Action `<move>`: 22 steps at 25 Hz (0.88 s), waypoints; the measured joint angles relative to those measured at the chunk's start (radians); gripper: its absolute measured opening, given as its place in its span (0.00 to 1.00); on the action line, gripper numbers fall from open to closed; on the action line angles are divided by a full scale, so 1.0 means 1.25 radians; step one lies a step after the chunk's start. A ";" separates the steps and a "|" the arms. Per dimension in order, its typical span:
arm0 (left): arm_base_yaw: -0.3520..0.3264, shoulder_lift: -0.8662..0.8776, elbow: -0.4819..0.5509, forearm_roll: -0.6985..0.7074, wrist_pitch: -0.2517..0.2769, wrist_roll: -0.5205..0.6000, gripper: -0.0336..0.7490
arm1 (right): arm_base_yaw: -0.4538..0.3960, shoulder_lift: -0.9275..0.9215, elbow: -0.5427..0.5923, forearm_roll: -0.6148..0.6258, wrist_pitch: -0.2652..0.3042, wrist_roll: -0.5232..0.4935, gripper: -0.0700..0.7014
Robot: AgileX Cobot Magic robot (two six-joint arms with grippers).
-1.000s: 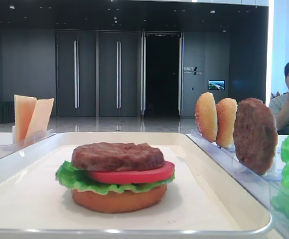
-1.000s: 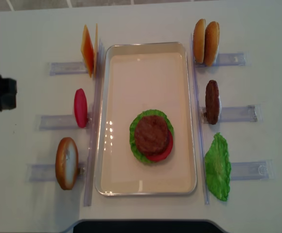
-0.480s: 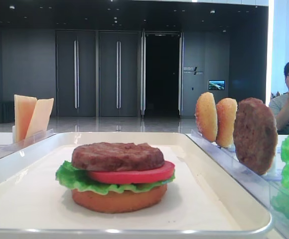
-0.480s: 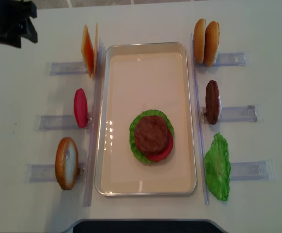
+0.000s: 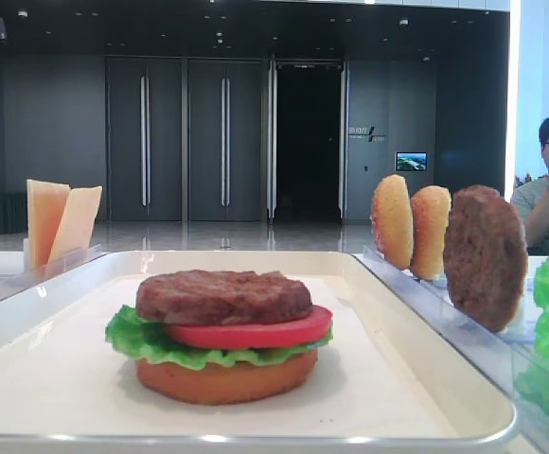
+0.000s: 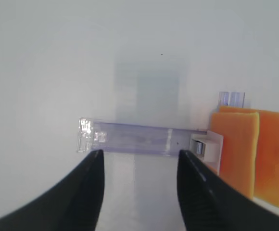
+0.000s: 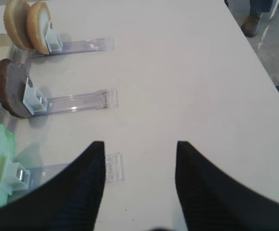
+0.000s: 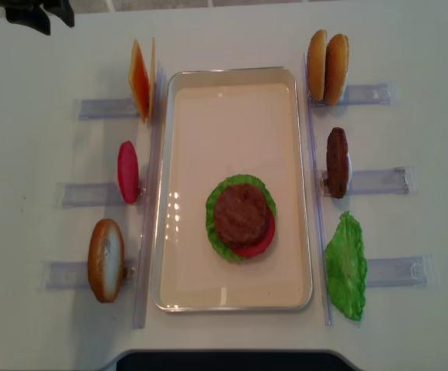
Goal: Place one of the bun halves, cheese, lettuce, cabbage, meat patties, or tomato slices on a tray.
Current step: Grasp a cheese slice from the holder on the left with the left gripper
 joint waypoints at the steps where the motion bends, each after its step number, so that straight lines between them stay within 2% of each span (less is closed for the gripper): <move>1: 0.000 0.011 -0.017 0.000 0.012 -0.001 0.53 | 0.000 0.000 0.000 0.000 0.000 0.000 0.55; 5: -0.009 0.028 -0.048 -0.003 0.054 -0.005 0.53 | 0.000 0.000 0.000 0.000 0.000 0.000 0.55; 8: -0.045 0.029 -0.053 0.004 0.065 -0.021 0.53 | 0.000 0.000 0.000 0.000 0.000 0.000 0.55; 15: -0.219 0.046 -0.053 0.018 0.067 -0.093 0.53 | 0.000 0.000 0.000 0.000 0.000 0.000 0.55; 18: -0.281 0.058 -0.053 0.062 0.067 -0.128 0.53 | 0.000 0.000 0.000 0.000 0.000 0.000 0.55; 22: -0.314 0.066 -0.053 0.120 0.062 -0.159 0.53 | 0.000 0.000 0.000 0.000 0.000 0.000 0.55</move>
